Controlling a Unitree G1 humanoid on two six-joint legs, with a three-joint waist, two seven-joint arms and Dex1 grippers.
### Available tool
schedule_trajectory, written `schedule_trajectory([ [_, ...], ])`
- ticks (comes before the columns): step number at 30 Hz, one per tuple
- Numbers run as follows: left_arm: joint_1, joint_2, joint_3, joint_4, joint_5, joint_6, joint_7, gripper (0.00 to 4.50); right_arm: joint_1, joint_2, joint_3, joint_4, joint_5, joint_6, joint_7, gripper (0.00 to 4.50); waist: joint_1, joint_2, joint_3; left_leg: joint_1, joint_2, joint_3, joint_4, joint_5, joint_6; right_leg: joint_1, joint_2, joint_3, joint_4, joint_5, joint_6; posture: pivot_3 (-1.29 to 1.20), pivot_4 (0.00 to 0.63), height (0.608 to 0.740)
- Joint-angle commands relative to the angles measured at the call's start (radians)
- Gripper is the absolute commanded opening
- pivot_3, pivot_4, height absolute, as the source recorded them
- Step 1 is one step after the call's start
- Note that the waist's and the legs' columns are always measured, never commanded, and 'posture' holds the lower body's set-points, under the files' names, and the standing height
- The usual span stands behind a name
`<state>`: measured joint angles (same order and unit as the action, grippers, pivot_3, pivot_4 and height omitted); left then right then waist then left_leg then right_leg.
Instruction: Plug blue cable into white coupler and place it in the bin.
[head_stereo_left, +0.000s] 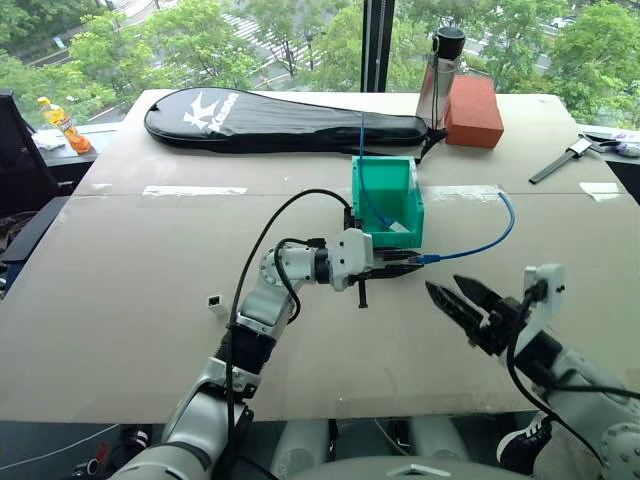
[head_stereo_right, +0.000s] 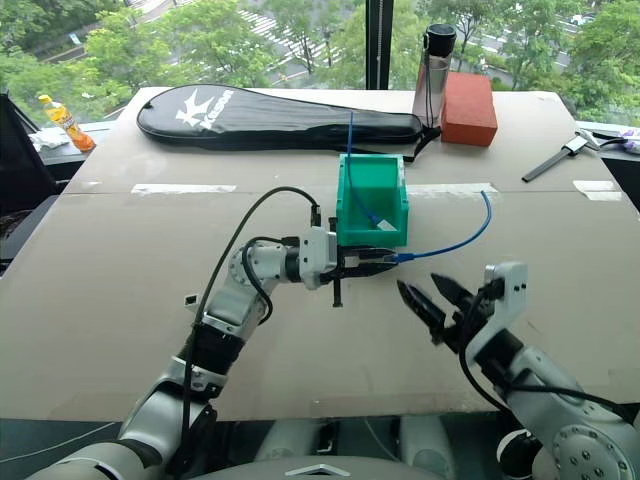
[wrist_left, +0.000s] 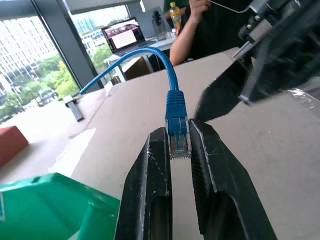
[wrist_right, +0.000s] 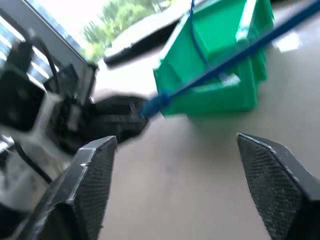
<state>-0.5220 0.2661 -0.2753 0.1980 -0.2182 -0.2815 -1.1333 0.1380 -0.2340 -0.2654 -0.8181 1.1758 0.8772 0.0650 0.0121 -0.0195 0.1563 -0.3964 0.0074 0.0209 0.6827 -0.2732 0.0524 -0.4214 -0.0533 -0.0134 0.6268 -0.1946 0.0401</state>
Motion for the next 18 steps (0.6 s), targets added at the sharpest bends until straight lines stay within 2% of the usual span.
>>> schedule_trajectory([
  [1,-0.015,-0.004,0.024,-0.006,0.0,-0.051,0.021,0.0,-0.048,0.015,0.036,0.004,0.095,-0.034,-0.121,2.67,0.003,0.0,0.0,0.0,0.0,0.0,0.0,0.0,0.0,0.0,0.0,0.0,0.0,0.001,0.001,0.0,0.15,0.74],
  [6,-0.009,-0.003,0.028,-0.015,-0.004,-0.063,0.034,0.0,-0.081,0.01,0.073,0.033,0.139,-0.077,-0.182,2.67,0.002,0.0,0.0,-0.002,-0.001,0.001,0.0,-0.001,0.002,0.0,-0.001,0.001,-0.001,0.002,0.003,0.0,0.15,0.74],
  [12,0.0,0.0,0.028,-0.033,-0.009,-0.062,0.038,0.0,-0.089,-0.01,0.109,0.058,0.138,-0.114,-0.185,2.67,0.001,0.0,0.0,-0.001,-0.001,0.001,0.0,-0.001,0.002,0.0,0.0,0.001,0.0,0.002,0.003,0.0,0.15,0.74],
  [15,0.005,0.001,0.028,-0.039,-0.009,-0.06,0.04,0.0,-0.089,-0.023,0.12,0.07,0.127,-0.126,-0.172,1.78,0.001,0.0,0.0,-0.001,-0.001,0.001,0.0,-0.001,0.002,0.0,0.0,0.001,0.0,0.002,0.003,0.0,0.15,0.74],
  [18,0.009,0.005,0.028,-0.045,-0.01,-0.059,0.038,0.0,-0.086,-0.032,0.13,0.076,0.127,-0.139,-0.163,0.42,0.0,0.0,0.0,-0.001,-0.001,0.001,0.0,-0.001,0.002,0.0,0.0,0.001,-0.001,0.002,0.003,0.0,0.15,0.74],
])
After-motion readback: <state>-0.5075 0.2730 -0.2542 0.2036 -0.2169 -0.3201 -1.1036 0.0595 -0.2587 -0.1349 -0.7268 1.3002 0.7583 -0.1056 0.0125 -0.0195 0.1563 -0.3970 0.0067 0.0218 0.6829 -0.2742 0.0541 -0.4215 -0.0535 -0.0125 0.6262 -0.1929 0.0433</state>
